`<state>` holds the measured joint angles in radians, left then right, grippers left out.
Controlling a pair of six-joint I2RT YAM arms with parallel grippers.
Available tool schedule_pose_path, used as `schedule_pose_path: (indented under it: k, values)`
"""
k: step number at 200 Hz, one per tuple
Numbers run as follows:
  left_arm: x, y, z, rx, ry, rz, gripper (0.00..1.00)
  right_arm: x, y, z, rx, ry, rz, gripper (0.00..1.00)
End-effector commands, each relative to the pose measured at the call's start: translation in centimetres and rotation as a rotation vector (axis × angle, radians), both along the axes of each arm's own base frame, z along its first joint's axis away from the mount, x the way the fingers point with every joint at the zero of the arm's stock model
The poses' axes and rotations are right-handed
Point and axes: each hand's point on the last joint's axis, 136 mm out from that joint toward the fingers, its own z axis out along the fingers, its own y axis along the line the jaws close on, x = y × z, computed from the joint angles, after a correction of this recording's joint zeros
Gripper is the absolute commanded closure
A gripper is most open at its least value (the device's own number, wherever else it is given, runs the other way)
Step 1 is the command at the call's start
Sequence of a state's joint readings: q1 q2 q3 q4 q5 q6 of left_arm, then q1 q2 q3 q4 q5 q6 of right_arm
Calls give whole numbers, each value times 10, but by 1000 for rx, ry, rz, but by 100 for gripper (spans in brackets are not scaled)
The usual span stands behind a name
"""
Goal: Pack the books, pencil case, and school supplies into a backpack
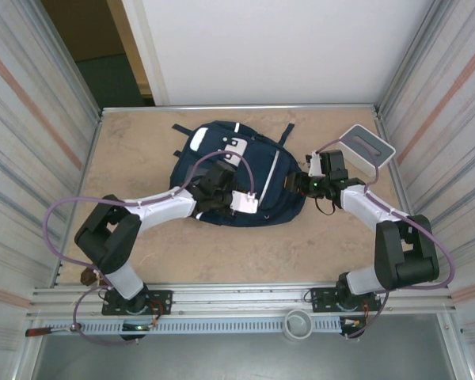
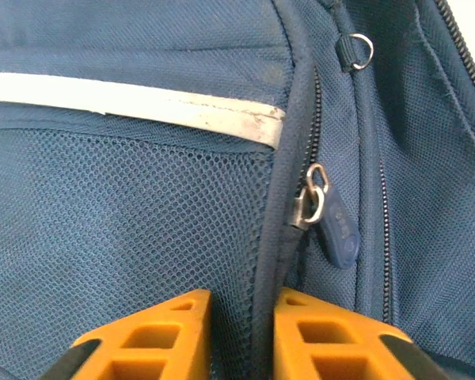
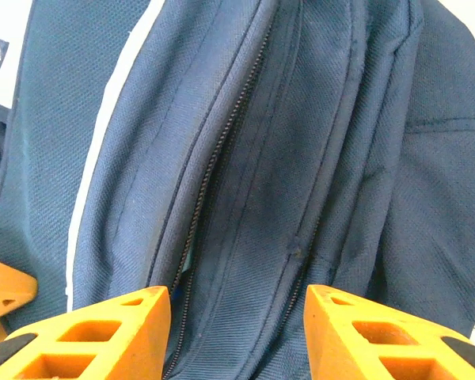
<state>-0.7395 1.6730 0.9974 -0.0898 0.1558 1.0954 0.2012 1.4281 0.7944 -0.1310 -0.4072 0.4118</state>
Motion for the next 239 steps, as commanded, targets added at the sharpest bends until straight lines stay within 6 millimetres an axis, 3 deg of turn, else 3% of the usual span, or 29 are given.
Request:
schedule_pose_path:
  k: [1,38,64,141,208,239]
  values:
    - [1,-1,2,-45,12,45,82,-2,-5,-1,-1,2,-28,54]
    - [0,-11,25,-209,89,104,99,-17,-6,10,1,-11,-15,54]
    - [-3,-19,43,-354,187,122,100,-33,-4,25,0,-64,20,52]
    - [-7,-38,75,-606,353,145,100,-72,58,55,-12,-389,233,56]
    - [-5,-41,74,-620,400,161,100,-81,99,46,27,-517,324,64]
    - [-6,-42,74,-621,402,159,100,-77,104,36,1,-538,316,67]
